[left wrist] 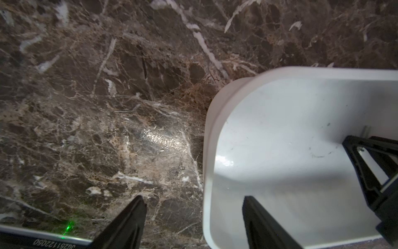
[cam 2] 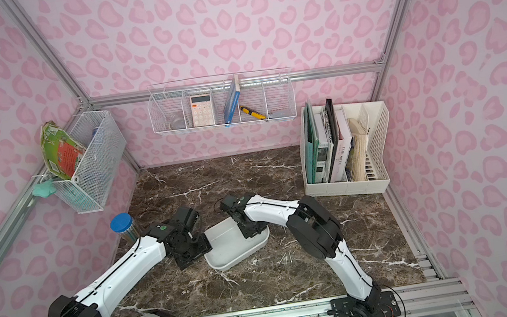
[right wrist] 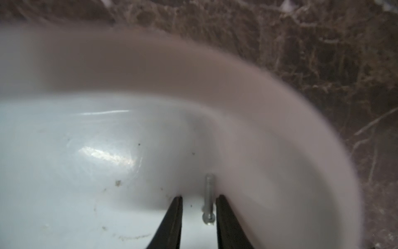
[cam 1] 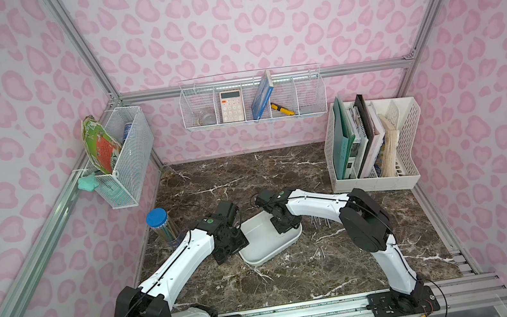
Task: Take out the screws from the storage box
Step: Pick up the screw from the storage box.
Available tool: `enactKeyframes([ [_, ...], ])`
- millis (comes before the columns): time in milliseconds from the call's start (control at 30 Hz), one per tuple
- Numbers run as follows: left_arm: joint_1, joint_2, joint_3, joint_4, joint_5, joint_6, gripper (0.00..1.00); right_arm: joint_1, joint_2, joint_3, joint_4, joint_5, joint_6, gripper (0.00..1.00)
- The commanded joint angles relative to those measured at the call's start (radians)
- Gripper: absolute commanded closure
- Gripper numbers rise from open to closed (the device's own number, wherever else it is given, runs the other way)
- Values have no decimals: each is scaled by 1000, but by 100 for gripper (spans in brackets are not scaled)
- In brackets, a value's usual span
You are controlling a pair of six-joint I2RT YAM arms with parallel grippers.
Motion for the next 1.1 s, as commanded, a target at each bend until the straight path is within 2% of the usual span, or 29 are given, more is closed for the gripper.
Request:
enactKeyframes([
  [0,0,3,0,-3,8,-11,24,0,25,-18,-37,9,31,72],
  [233,0,-8,-9,0,6,-16,25,-17,-15,-134,90,-145,63,87],
  [367,1,-9,-8,3,6,-14,25,-38,-42,-172,143,-181,70,93],
  [733,0,-76,-26,32,-8,10,25,-29,-108,-70,147,-110,14,95],
  [1067,0,-194,-54,103,-41,45,23,-27,-223,-113,132,-49,39,95],
])
